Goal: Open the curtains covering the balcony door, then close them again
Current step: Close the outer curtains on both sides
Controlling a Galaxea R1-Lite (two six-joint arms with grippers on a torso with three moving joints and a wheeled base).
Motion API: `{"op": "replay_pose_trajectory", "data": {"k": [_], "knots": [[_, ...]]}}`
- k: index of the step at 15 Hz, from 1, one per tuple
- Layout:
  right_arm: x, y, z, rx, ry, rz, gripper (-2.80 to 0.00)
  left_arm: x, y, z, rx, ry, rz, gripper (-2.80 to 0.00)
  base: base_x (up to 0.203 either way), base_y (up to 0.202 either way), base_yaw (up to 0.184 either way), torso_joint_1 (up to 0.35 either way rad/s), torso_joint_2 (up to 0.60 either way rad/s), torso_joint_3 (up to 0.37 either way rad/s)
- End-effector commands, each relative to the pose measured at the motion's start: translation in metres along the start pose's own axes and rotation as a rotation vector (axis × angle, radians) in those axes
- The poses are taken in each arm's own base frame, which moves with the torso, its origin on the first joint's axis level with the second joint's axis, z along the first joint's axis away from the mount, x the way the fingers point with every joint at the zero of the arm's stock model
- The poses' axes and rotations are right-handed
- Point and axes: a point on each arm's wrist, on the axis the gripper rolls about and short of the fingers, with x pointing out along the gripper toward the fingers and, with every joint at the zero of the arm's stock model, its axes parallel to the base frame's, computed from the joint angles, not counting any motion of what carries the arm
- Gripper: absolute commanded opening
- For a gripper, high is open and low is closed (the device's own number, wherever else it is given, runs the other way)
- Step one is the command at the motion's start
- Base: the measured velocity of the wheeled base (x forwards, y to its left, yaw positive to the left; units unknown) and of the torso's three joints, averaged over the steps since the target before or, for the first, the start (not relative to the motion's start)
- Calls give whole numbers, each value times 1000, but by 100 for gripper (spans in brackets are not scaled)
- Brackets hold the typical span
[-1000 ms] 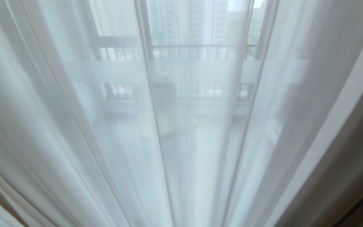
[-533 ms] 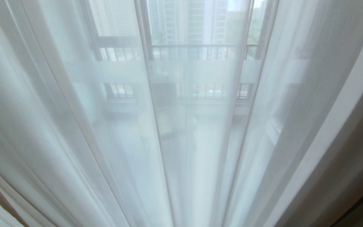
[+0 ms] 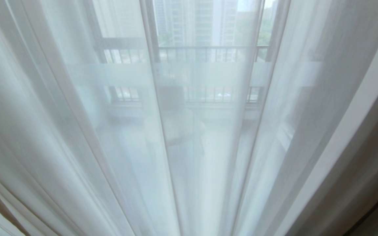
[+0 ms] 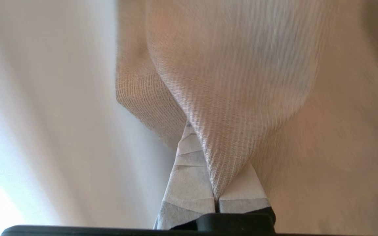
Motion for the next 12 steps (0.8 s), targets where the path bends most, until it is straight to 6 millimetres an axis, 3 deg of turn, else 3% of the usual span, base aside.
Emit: {"op": "replay_pose_trajectory", "data": {"k": [1,4,8,12], "knots": [[-22,23,17,25,-78,134,-280,0,0,0,-1,-1,0,-280,0,0,0,0,0,0],[-52,48,29,56,-140,349,-280,0,0,0,-1,-1,0,-280,0,0,0,0,0,0],[-91,68,28,34,-202,663,-280,0,0,0,-1,-1,1,-280,0,0,0,0,0,0],[-107,80,20,-39,-245,861,-280,0,0,0,-1,-1,0,-280,0,0,0,0,0,0]]}}
